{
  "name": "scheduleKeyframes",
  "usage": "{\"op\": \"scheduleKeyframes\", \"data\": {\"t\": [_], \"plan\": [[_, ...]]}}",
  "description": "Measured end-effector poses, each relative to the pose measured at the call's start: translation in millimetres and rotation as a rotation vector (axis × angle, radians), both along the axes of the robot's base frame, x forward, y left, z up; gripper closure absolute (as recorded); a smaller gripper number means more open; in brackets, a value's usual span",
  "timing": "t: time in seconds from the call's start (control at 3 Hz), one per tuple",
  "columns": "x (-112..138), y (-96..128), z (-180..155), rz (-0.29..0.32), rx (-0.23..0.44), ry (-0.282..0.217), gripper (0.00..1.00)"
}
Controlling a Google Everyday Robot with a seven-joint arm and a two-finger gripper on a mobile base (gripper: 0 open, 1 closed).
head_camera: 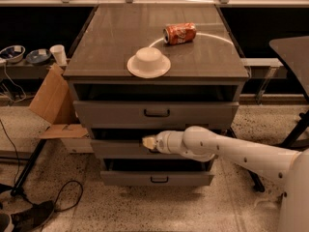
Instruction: Open middle drawer
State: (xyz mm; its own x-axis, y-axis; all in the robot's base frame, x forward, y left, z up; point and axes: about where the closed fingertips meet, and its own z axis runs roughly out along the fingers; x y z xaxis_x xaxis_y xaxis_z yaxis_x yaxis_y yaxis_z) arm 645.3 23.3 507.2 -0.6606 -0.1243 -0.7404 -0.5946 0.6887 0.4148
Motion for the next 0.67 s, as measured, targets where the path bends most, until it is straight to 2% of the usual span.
{"op": "scheduleKeyframes", "data": {"t": [0.67], "plan": [[20.6,11.6,-20.3,0.003,-0.013,-0.017,1.00]]}}
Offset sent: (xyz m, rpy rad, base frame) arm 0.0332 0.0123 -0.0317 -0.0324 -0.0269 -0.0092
